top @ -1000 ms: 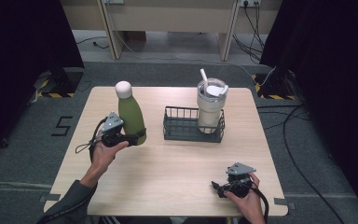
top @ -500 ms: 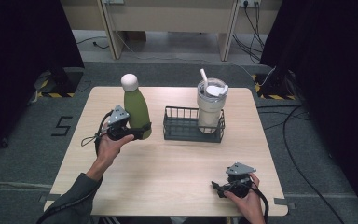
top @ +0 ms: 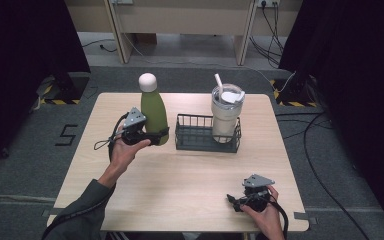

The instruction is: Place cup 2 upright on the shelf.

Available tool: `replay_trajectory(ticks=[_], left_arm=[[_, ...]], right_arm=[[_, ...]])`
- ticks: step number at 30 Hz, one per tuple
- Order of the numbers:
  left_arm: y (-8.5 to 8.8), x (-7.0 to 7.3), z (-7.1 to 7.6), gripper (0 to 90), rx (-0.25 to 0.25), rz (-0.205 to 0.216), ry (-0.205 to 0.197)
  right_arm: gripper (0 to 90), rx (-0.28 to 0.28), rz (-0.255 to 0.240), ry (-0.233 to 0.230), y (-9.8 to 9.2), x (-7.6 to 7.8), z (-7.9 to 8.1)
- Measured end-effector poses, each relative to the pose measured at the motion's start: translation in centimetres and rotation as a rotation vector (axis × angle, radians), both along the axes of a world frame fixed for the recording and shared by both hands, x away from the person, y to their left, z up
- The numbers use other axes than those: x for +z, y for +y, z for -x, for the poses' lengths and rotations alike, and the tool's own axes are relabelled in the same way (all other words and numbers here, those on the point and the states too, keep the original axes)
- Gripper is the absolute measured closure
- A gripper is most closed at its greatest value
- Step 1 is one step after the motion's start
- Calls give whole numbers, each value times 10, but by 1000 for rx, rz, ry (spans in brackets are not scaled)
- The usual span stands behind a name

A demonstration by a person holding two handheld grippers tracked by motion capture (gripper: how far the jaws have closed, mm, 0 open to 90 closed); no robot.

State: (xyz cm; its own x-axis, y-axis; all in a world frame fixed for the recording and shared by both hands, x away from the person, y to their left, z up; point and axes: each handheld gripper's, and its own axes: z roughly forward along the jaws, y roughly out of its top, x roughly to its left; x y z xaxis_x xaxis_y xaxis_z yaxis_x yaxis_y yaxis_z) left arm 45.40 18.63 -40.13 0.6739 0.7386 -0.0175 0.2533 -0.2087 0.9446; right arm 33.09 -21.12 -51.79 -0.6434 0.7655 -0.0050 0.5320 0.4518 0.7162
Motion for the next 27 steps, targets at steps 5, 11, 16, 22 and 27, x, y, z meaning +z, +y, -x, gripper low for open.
replay_trajectory(ticks=[5, 11, 16, 22, 27], left_arm=[[-6, 5, -3, 206, -12, -1, -1], [-13, 10, -7, 206, -20, 9, -1], [-19, 15, -10, 206, -28, 21, 2], [-29, 23, -14, 206, -40, 17, -5], [-36, 27, -18, 206, -48, 15, -6]], right_arm=[[113, 0, 0, 0, 0, 0, 0], [113, 0, 0, 0, 0, 0, 0], [113, 0, -1, 0, 0, 0, 0], [113, 1, 0, 1, 0, 0, 0], [113, 4, 1, 0, 0, 0, 0]])
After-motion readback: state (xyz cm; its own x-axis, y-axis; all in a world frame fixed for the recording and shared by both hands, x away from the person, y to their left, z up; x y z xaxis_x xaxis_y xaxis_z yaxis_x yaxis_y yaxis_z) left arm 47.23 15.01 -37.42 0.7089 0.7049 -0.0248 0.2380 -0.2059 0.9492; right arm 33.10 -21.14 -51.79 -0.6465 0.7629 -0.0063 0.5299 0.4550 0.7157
